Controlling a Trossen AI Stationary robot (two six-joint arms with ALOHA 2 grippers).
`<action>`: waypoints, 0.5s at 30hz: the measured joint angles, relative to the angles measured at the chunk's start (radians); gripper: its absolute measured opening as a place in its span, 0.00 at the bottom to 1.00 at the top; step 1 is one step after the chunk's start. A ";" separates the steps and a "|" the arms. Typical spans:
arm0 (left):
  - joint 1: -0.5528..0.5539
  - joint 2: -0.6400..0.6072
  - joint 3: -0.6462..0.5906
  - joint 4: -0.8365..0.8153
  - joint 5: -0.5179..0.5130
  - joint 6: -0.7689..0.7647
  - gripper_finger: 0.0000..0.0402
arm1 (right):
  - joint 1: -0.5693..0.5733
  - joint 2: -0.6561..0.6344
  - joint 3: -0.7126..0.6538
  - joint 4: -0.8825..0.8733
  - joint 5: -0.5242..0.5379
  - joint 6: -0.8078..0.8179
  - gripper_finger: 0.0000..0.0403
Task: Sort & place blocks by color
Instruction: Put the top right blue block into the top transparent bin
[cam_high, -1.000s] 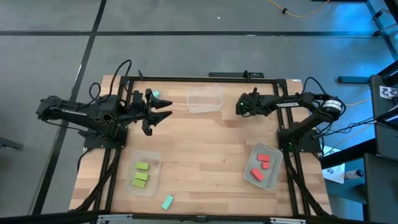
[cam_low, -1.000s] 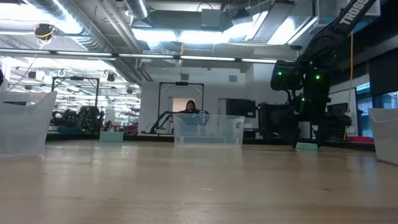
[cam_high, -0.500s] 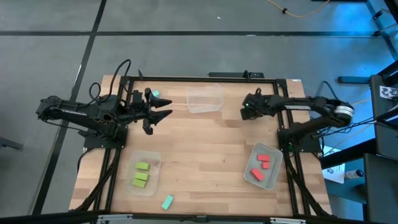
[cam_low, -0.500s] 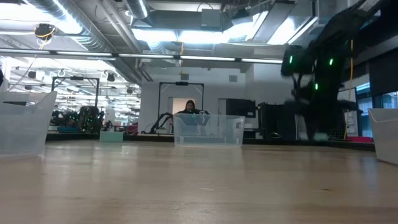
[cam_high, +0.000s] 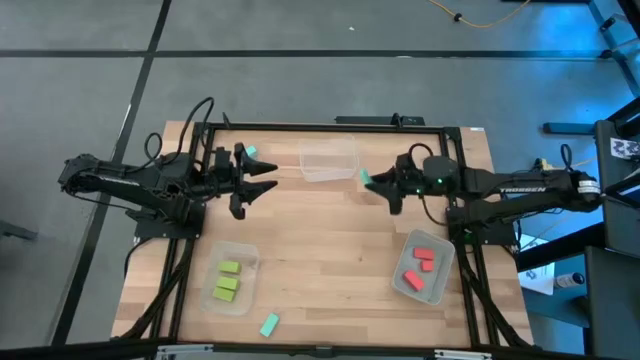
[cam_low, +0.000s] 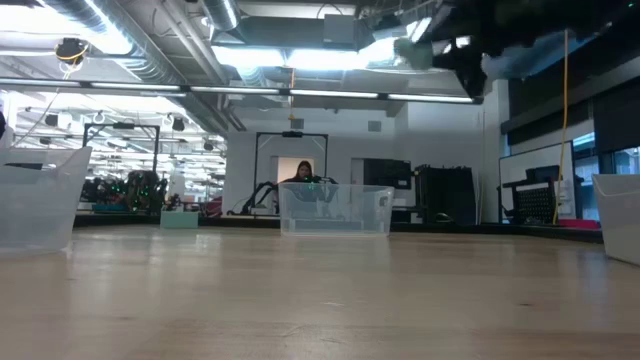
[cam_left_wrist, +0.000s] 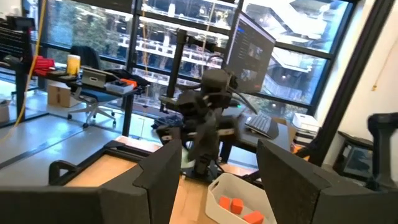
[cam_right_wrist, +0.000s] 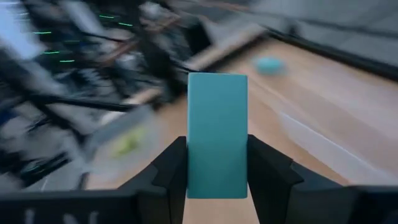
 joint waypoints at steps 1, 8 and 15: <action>0.000 0.000 0.000 -0.001 0.006 0.005 0.50 | 0.023 0.004 0.002 0.036 -0.007 -0.016 0.32; 0.000 0.019 0.002 -0.044 0.019 0.033 0.50 | 0.135 0.054 0.065 0.057 0.011 -0.079 0.32; 0.000 0.106 0.002 -0.007 0.023 0.005 0.50 | 0.171 0.151 0.198 0.061 0.033 -0.201 0.32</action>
